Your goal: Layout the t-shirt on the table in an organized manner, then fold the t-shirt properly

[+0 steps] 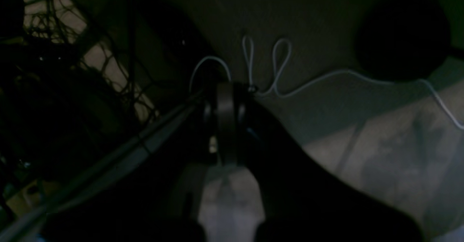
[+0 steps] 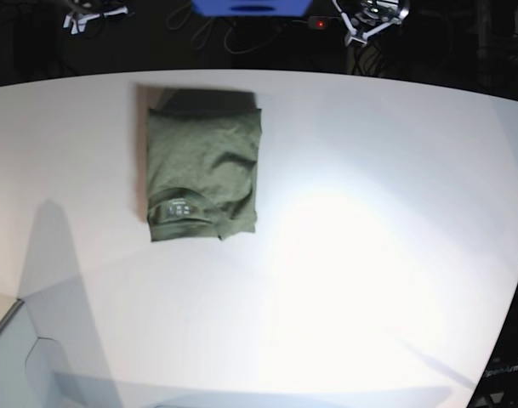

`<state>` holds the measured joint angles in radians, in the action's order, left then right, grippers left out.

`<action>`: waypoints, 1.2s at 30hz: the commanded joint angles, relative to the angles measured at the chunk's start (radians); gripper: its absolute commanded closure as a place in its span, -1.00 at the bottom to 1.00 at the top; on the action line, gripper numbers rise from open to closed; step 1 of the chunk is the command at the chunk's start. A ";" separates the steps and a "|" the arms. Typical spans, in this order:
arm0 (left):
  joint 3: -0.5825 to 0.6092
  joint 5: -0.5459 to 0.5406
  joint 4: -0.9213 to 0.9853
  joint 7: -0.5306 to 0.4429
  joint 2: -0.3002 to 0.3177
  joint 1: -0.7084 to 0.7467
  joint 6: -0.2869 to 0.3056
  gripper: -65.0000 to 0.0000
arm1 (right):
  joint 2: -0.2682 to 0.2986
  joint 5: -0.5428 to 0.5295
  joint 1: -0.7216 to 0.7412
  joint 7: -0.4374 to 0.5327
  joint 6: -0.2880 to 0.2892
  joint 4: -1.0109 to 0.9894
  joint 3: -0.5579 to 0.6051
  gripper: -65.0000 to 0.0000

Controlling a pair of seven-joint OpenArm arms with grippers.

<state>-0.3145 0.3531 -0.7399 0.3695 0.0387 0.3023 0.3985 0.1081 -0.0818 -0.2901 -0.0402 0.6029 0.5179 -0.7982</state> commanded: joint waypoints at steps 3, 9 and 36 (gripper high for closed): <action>-0.078 -0.006 0.112 -0.054 0.008 -0.051 0.004 1.00 | 0.017 0.064 0.032 0.093 0.005 -0.098 0.023 1.00; -0.125 -0.006 0.331 -0.168 0.062 -0.160 0.003 1.00 | -0.008 0.178 0.048 0.194 -0.087 -0.160 0.033 1.00; -0.117 0.005 0.612 -0.335 0.077 -0.369 -0.435 1.00 | -0.071 0.537 0.171 0.460 -0.878 -0.399 0.030 1.00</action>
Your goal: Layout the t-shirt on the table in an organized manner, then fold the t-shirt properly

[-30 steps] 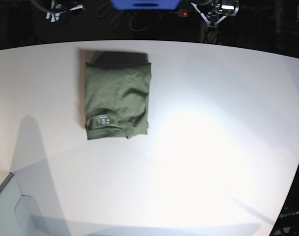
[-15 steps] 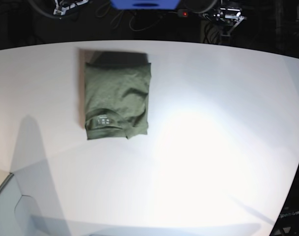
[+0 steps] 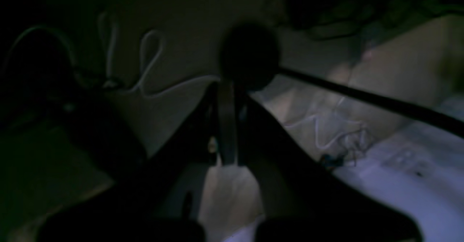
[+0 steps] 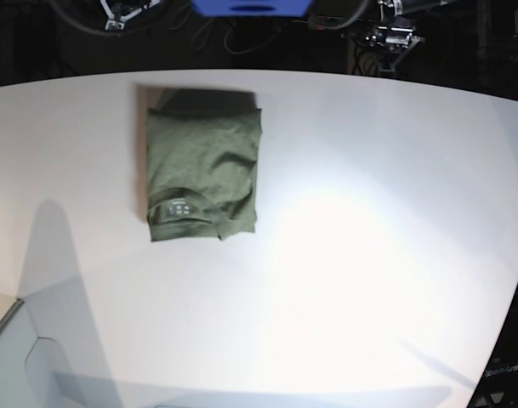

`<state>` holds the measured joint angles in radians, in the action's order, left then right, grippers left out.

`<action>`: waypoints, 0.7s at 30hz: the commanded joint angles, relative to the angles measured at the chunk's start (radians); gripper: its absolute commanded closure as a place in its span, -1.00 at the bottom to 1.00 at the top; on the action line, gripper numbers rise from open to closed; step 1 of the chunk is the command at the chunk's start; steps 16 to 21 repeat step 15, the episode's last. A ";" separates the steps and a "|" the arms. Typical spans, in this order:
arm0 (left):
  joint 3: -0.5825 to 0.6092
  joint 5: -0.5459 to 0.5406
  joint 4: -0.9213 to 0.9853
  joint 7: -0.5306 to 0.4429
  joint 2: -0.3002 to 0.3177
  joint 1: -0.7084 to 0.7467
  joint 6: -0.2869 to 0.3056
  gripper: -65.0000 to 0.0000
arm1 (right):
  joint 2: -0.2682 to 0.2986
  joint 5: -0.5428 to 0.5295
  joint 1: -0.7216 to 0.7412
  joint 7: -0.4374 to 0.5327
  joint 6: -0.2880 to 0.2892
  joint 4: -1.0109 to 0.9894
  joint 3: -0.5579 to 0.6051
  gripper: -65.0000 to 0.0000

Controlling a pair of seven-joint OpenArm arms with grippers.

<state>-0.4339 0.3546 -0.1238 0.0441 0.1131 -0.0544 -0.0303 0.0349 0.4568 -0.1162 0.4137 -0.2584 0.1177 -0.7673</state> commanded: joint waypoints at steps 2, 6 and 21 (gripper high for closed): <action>0.000 -0.002 -0.004 -0.010 -0.010 -0.014 -0.004 1.00 | -0.008 -0.002 -0.004 0.011 -0.017 0.003 -0.002 1.00; 0.000 0.002 -0.004 -0.010 -0.034 -0.014 0.097 1.00 | -0.008 -0.002 -0.004 0.015 -0.017 0.003 -0.007 1.00; -0.001 -0.006 -0.007 -0.011 -0.039 -0.011 0.119 1.00 | 0.006 0.000 -0.004 0.015 -0.014 0.001 0.001 1.00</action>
